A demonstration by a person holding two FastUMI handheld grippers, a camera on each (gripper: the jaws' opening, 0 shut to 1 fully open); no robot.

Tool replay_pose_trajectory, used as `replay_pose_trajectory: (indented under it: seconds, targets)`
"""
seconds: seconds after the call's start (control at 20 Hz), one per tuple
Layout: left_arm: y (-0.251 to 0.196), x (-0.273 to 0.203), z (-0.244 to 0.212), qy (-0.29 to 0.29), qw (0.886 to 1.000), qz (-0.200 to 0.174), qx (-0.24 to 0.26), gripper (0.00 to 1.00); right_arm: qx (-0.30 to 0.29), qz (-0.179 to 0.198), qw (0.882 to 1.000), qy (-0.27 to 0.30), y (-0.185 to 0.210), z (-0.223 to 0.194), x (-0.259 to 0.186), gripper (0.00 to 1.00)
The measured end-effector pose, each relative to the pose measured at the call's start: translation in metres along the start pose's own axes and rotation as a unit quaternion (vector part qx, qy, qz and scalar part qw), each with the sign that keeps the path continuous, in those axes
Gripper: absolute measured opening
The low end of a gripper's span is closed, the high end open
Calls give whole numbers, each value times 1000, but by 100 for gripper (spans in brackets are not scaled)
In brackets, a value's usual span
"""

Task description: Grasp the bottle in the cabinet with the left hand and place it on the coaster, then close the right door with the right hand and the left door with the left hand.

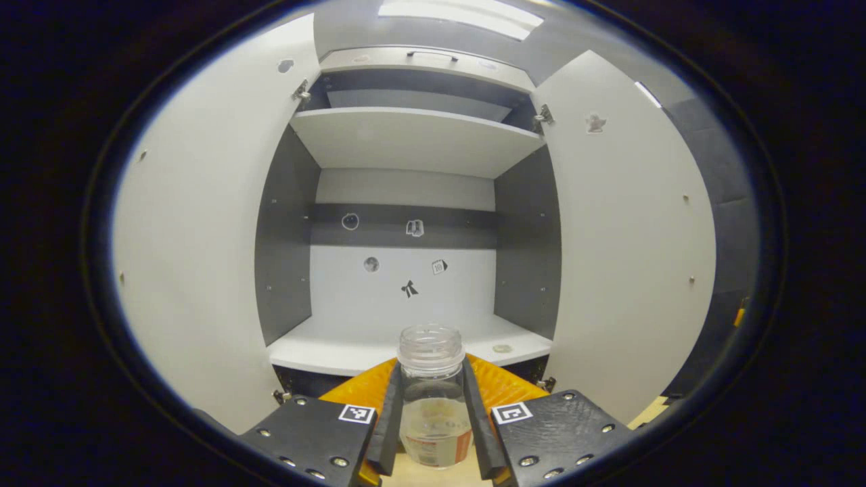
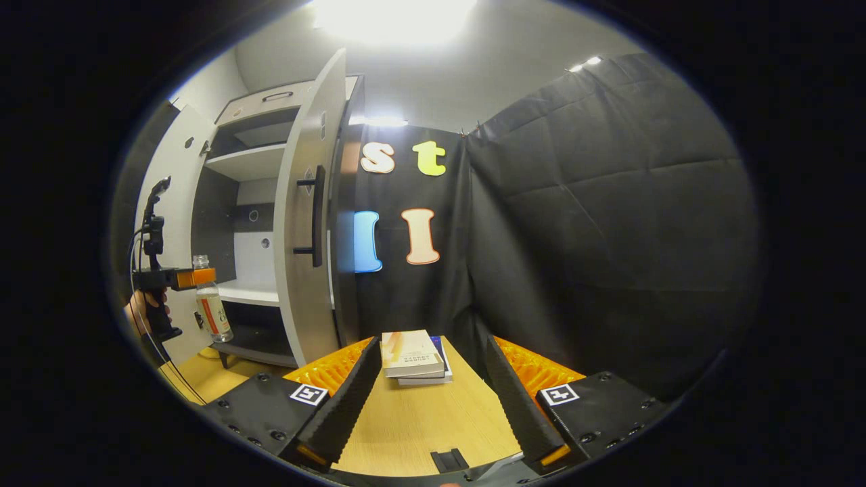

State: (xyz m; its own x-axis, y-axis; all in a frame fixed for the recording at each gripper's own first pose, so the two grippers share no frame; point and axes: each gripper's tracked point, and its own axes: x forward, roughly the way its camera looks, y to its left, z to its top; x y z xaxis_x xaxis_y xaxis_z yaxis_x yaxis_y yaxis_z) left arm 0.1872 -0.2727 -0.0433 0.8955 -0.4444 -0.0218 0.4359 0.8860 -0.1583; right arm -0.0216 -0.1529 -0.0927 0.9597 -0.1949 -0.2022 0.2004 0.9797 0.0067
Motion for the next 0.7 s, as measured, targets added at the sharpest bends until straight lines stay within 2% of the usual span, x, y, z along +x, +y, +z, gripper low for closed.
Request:
replay_pose_trajectory:
  seconds: [0.7]
  targets:
    - [-24,-61,-122,33,999,-3,-29,48,-41,32,998,25,6,-21,-7,98]
